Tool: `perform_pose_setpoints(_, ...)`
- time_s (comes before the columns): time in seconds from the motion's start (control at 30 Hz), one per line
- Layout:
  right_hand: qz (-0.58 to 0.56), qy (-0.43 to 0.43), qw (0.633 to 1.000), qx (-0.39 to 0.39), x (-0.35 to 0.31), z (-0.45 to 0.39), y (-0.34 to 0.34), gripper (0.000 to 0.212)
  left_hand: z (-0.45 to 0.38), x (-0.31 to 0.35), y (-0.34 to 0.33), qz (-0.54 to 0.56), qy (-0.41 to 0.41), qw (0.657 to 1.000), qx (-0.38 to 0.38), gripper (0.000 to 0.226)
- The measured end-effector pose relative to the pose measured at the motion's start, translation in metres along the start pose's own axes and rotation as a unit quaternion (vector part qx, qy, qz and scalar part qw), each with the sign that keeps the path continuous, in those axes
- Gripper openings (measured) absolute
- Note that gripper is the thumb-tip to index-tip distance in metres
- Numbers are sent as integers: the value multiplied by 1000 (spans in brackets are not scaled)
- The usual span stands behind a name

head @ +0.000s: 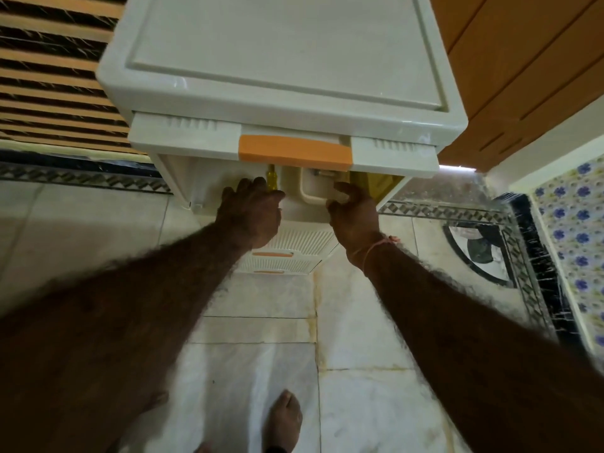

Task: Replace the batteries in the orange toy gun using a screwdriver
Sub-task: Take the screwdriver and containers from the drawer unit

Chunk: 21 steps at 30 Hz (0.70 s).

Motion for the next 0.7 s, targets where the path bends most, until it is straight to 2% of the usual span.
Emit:
perform_pose_setpoints(0.07, 62, 40, 997, 32, -7, 4, 6, 13, -1, -2, 2, 3, 5, 999, 31, 34)
perform_pose_setpoints(0.13, 81, 48, 994, 64, -10, 9, 10, 11, 2, -8, 1, 33, 17, 998, 48, 28)
perform_pose_setpoints(0.27, -33, -55, 993, 98, 0, 22, 4, 14, 13, -25, 2, 172, 83, 977, 90, 21)
perform_pose_setpoints(0.4, -222, -134, 961, 91, 5, 42, -2, 24, 32, -35, 2, 348, 179, 915, 96, 16)
perform_pose_setpoints(0.5, -296, -172, 937, 63, -1, 69, -4, 26, 62, -35, 3, 442, 229, 863, 90, 15)
perform_pose_setpoints(0.7, -272, -149, 951, 12, -30, 152, -9, 28, 146, -34, 34, 530, 248, 802, 118, 12)
Point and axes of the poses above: each hand's wrist, its own z-axis away from the middle knuckle, its own y-axis out of the back of the hand, x = y × z, the point moved 6 cm from there along -z, towards the middle knuckle, and after that the axes turned 1 degree about x, right-handed, at the moved point
